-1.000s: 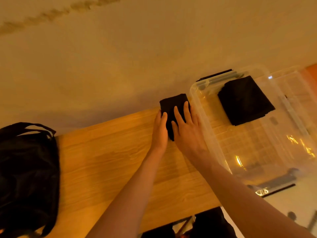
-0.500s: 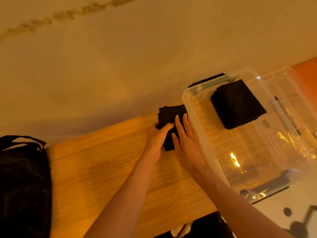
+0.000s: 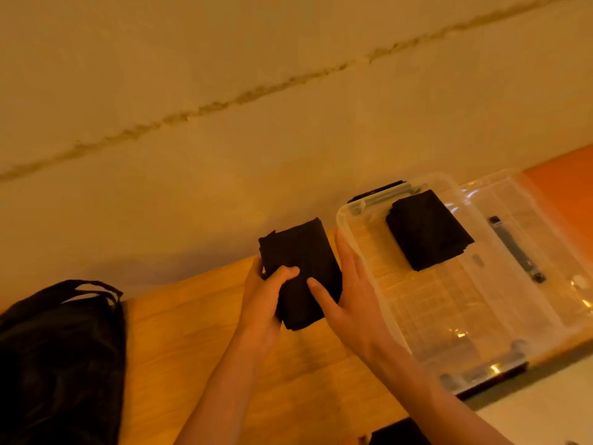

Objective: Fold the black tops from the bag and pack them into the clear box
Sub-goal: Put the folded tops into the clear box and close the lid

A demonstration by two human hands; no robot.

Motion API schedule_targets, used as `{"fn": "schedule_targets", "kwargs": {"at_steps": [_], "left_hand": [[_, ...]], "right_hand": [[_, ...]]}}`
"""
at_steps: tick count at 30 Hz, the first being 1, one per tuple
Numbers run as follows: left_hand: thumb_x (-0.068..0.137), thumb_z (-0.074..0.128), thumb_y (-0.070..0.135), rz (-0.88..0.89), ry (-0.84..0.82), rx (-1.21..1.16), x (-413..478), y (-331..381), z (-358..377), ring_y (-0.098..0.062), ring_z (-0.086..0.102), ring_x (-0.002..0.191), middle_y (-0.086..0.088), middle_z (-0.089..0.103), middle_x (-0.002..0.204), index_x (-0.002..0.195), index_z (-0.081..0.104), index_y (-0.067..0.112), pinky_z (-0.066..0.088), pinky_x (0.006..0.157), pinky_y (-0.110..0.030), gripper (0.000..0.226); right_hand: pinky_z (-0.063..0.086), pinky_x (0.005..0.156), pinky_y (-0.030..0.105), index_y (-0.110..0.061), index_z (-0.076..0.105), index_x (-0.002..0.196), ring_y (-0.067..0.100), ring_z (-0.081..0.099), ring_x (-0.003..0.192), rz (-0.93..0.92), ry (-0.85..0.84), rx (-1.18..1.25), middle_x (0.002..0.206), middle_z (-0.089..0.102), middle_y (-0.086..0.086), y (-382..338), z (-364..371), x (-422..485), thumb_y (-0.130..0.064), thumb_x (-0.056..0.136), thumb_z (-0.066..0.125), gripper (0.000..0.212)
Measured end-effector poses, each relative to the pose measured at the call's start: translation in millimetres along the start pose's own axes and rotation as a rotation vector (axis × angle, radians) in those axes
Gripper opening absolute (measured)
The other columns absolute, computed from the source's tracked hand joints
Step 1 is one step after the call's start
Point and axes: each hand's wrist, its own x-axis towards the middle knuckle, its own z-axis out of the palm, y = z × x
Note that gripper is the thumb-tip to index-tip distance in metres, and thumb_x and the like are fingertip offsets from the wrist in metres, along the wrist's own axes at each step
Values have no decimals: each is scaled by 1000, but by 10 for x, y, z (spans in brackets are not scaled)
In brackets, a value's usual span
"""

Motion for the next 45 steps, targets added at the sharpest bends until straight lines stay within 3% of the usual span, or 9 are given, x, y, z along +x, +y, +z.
{"fn": "schedule_targets", "kwargs": {"at_steps": [8,13,19,22,30,35,37,40,45], "left_hand": [[77,69,6,-56,-250,20,-296,223,843,-33,75,91,-16,76,104,114,71,12,61,79,-47,38],[85,72,2,-86,-265,97,-273,-201,1526,-33,74,98,-14,75,112,122,66,19,60,86,-51,41],[84,79,41,-219,-173,173,-86,-1109,2065,-32,74,99,-9,75,113,129,63,24,58,91,-55,50],[77,75,63,-284,-97,237,17,-1508,2238,-27,71,106,-4,70,122,134,56,30,58,93,-50,69],[92,64,57,-133,106,287,316,-2021,2416,-23,58,125,3,58,139,145,50,22,49,104,-42,65],[101,48,56,-55,134,333,301,-2019,2515,-23,43,139,4,38,154,158,32,21,40,107,-35,68],[106,38,49,-91,130,257,235,-2017,2502,-21,38,142,4,33,156,160,25,20,34,105,-29,62],[104,27,61,-186,12,88,143,-2080,2373,-19,42,143,1,41,159,158,33,26,32,121,-41,65],[97,14,75,-340,-121,37,52,-2185,2274,-22,25,152,3,27,166,160,23,39,23,124,-51,73]], "right_hand": [[56,99,39,-51,21,154,9,67,113,319,-106,546,137,58,-9,-220,-1167,16,-52,69,87,107],[58,94,43,-52,38,145,14,69,107,369,14,467,125,64,-1,160,-1767,-94,-37,84,80,75],[59,88,39,-42,46,135,12,71,99,605,42,292,120,68,-7,959,-2045,-193,-41,92,68,48],[57,82,33,-32,44,139,14,68,100,739,29,179,121,65,-3,1271,-2098,-143,-42,93,65,51],[49,65,29,-21,49,116,10,59,83,820,-37,-20,101,61,-2,1675,-1973,83,-37,89,65,35],[54,69,29,-19,45,134,8,60,83,729,-30,-85,100,59,-7,1616,-2045,115,-37,90,65,52],[56,81,34,-16,33,148,15,63,100,639,-61,-238,123,60,3,1563,-2011,-4,-40,93,62,66],[36,116,41,-15,7,161,30,33,146,455,-90,-595,163,25,12,1457,-1937,-218,-43,101,48,77],[1,124,42,-26,5,162,29,-14,154,311,-335,-829,167,-14,11,1393,-1947,-383,-36,108,32,61]]}}
